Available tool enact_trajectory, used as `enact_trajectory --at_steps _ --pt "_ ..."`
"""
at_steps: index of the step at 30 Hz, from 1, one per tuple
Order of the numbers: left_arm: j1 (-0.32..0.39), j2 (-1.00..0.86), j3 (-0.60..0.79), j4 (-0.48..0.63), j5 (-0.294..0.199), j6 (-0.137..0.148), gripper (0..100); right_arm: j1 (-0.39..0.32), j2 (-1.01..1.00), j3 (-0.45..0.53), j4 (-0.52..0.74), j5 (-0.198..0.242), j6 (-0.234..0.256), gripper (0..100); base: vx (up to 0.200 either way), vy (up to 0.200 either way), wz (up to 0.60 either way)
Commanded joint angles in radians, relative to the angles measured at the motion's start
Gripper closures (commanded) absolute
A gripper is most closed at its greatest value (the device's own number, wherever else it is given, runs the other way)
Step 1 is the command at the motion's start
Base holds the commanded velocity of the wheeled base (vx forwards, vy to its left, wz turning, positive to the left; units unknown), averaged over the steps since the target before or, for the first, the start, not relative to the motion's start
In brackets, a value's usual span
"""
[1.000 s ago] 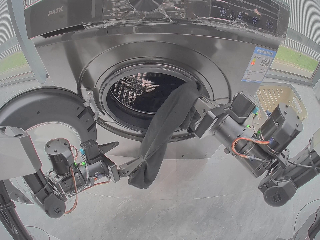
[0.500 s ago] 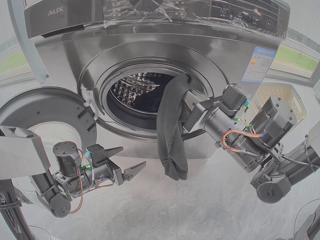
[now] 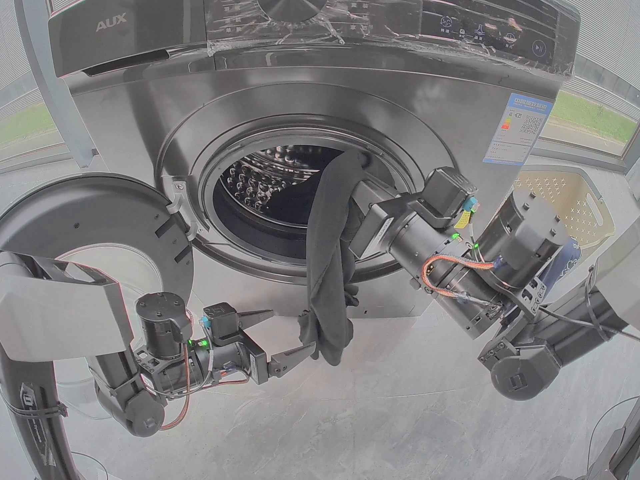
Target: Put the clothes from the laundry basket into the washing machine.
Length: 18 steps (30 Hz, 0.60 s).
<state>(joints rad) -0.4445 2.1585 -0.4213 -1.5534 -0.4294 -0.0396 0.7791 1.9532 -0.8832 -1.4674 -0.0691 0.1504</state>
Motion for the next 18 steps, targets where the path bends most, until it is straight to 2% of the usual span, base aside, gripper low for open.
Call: enact_trajectory --at_steps 1,5,6,8,12,18 --pt "-0.022 0.055 -0.031 -0.001 -0.011 0.001 0 0.006 0.015 -0.011 -0.001 0.000 0.000 100 0.000 0.000 0.00" --pt "-0.013 0.155 -0.137 -0.001 0.001 0.015 0 0.011 0.013 -0.014 -0.004 -0.001 0.000 100 0.000 0.000 0.00" --pt "-0.003 0.195 -0.185 0.001 0.003 0.041 0 0.012 0.012 -0.014 -0.004 -0.001 0.000 100 0.000 0.000 0.00" --pt "0.010 0.211 -0.206 0.001 0.003 0.050 0 0.019 0.007 -0.013 -0.004 -0.001 0.000 100 0.000 0.000 0.00" --pt "0.041 0.242 -0.272 0.001 0.001 0.049 0 0.025 0.006 -0.008 -0.011 -0.001 0.000 100 0.000 0.000 0.00" --pt "0.043 0.261 -0.301 0.001 0.000 0.047 0 0.032 0.009 -0.016 -0.014 -0.001 0.000 100 0.000 0.000 0.00"
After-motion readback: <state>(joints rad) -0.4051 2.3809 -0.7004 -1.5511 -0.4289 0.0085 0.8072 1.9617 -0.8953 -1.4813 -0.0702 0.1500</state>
